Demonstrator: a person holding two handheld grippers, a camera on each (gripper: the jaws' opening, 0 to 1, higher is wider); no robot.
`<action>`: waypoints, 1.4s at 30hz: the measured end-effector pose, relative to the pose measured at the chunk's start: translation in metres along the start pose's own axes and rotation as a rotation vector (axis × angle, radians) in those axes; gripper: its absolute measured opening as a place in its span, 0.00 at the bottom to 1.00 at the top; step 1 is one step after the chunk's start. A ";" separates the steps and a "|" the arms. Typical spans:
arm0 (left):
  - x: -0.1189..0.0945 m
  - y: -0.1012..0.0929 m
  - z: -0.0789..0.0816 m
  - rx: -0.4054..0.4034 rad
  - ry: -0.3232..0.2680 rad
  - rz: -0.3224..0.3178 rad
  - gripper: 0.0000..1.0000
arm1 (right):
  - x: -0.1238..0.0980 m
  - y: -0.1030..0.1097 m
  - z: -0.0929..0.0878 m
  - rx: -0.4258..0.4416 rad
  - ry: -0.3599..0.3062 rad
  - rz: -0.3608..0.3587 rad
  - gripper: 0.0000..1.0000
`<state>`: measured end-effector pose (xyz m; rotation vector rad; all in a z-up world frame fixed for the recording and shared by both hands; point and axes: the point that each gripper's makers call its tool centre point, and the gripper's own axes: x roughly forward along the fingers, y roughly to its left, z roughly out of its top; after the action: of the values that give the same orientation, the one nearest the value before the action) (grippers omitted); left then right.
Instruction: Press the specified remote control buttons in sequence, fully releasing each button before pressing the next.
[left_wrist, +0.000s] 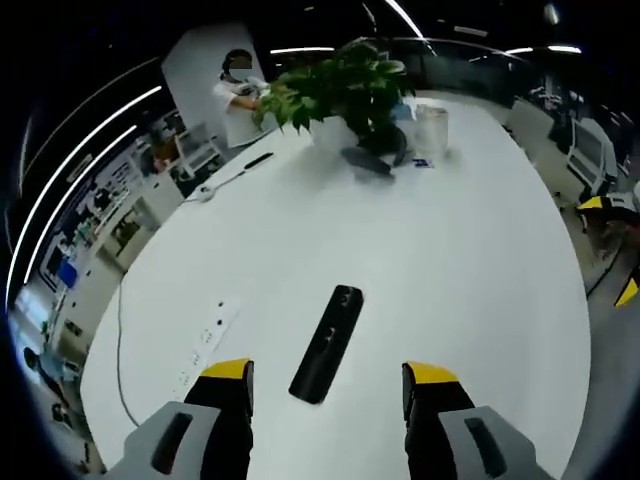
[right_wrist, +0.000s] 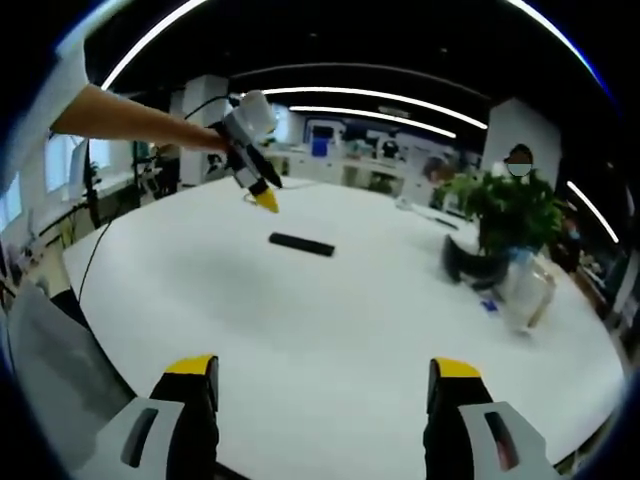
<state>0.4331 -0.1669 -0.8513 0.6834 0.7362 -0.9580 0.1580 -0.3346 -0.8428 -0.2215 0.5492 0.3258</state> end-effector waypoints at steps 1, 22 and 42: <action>0.004 0.001 -0.003 0.007 0.014 -0.006 0.61 | 0.000 0.000 -0.001 -0.001 0.003 -0.001 0.85; 0.074 0.023 -0.038 0.122 0.191 -0.101 0.56 | 0.006 -0.003 -0.010 -0.001 0.062 -0.011 0.85; 0.082 0.017 -0.052 0.056 0.269 -0.247 0.40 | 0.010 -0.003 -0.011 -0.012 0.084 -0.012 0.85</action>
<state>0.4663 -0.1576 -0.9429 0.7926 1.0525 -1.1275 0.1619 -0.3380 -0.8575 -0.2513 0.6289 0.3088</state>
